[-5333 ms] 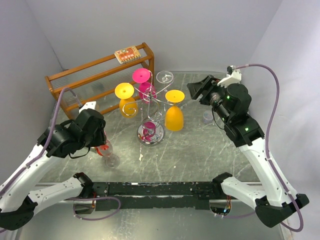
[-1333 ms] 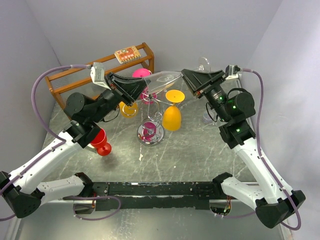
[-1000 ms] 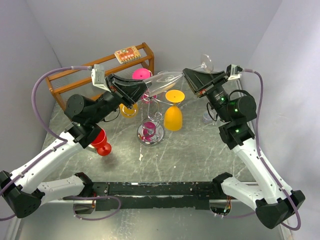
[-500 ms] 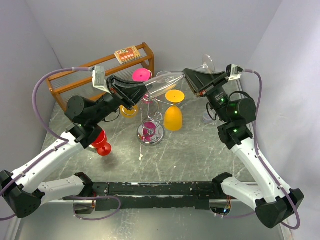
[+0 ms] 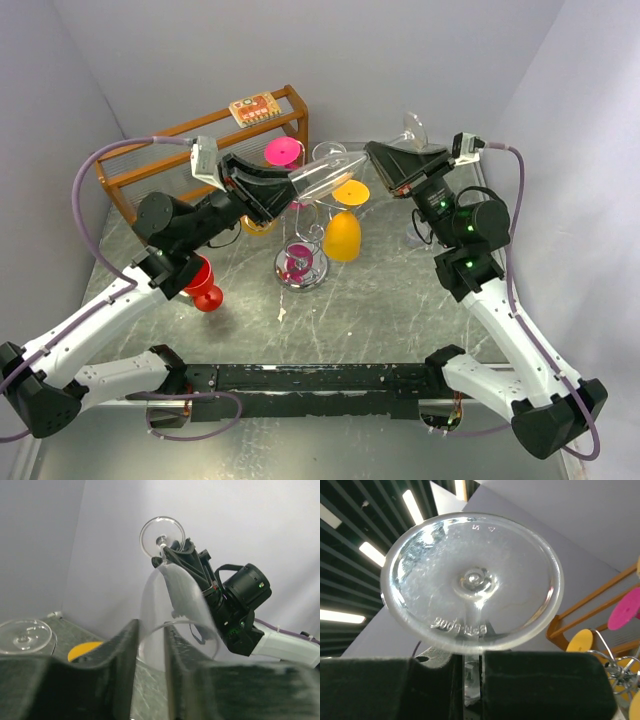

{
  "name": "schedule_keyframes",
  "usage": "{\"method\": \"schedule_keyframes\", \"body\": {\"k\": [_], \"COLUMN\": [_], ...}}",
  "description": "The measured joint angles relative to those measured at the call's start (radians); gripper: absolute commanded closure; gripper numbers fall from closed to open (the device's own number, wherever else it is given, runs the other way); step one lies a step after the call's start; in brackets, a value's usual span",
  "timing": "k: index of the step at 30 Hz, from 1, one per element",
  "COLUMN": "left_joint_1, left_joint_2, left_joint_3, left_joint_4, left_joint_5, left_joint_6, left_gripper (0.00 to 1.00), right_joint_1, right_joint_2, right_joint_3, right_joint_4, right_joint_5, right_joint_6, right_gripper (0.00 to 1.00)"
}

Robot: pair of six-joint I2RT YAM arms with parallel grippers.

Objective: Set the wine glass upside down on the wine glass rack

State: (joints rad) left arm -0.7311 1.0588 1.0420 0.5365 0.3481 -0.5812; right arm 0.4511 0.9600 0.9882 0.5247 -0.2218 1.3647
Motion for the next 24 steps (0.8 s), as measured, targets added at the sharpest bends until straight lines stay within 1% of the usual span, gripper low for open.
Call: {"method": "schedule_keyframes", "body": {"k": [2,4,8,12,17,24], "left_joint_1": [-0.002,-0.005,-0.006,-0.006,-0.006,-0.006], "left_joint_2": [-0.010,-0.028,-0.087,-0.150,-0.217,-0.227], "left_joint_3": [-0.011,-0.026,-0.059,-0.076,-0.076,-0.034], "left_joint_4": [-0.021,-0.044,-0.098,-0.147,-0.203,-0.274], "left_joint_5": [0.003,0.005,0.000,-0.008,-0.016,-0.006], "left_joint_6": [0.000,0.005,0.028,0.063,0.110,0.143], "left_gripper": [0.47,0.40,0.32,0.28,0.27,0.26], "right_joint_1": [0.000,0.001,0.002,0.002,0.002,0.002], "right_joint_2": [-0.008,-0.017,-0.053,-0.111,-0.155,-0.168], "right_joint_3": [-0.008,-0.015,-0.018,-0.018,-0.018,0.034], "right_joint_4": [-0.018,-0.039,-0.076,-0.120,-0.198,-0.323], "right_joint_5": [0.001,0.001,0.009,0.004,-0.034,-0.182], "right_joint_6": [-0.028,-0.060,-0.124,-0.235,-0.386,-0.612], "right_gripper": [1.00,1.00,1.00,1.00,1.00,1.00]}}
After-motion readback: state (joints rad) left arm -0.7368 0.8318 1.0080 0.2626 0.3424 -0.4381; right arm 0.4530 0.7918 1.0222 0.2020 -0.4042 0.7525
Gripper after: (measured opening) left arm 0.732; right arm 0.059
